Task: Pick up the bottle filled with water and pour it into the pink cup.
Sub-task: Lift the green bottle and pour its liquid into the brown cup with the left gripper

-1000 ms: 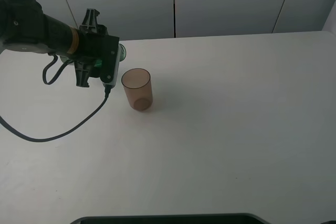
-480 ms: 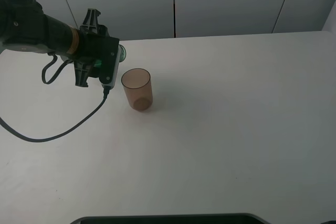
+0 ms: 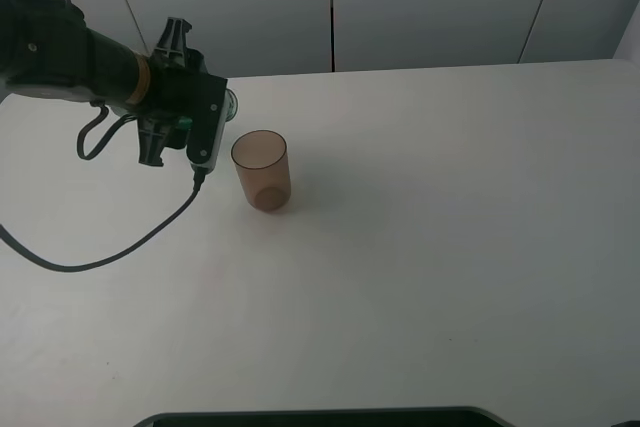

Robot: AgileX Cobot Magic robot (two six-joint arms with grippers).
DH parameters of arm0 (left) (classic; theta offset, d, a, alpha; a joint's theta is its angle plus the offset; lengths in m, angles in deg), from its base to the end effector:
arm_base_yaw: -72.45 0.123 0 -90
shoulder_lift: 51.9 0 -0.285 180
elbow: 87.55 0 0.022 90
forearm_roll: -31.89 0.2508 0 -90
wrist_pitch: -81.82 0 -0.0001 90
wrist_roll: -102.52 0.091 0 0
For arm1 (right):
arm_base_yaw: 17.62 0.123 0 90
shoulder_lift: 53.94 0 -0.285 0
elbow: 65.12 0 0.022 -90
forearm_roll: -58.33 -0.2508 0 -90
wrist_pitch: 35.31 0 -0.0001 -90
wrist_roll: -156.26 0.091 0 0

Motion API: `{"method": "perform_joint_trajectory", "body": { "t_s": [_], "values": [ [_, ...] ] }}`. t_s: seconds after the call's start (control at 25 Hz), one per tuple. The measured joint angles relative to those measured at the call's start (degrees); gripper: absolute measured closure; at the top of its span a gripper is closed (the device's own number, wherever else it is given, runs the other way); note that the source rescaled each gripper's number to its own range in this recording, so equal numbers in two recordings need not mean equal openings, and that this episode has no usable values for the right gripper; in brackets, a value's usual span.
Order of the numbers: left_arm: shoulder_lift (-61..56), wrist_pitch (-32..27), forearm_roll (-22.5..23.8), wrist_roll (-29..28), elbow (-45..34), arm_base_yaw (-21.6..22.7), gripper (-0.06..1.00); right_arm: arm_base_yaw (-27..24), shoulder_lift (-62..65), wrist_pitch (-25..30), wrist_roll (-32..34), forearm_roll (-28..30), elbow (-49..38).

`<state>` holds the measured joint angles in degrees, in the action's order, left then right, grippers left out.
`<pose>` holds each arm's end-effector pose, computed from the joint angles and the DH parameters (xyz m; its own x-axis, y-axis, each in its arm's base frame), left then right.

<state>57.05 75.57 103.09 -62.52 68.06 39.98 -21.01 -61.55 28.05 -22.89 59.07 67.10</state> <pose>0.3034 -0.1819 0.1720 0.4305 0.9023 0.0248 0.6314 -0.3207 0.7060 -0.0089 -0.0005 0.2774 -0.4795 0.0375 -0.8768 0.0736 0.9973 0.0024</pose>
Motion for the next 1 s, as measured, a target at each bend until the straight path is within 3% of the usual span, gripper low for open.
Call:
{"method": "perform_joint_trajectory", "body": {
  "t_s": [1.0],
  "values": [
    [0.0, -1.4, 3.4, -0.3, 0.0, -0.7, 0.94, 0.0, 0.0, 0.0, 1.2, 0.0, 0.0]
  ]
}}
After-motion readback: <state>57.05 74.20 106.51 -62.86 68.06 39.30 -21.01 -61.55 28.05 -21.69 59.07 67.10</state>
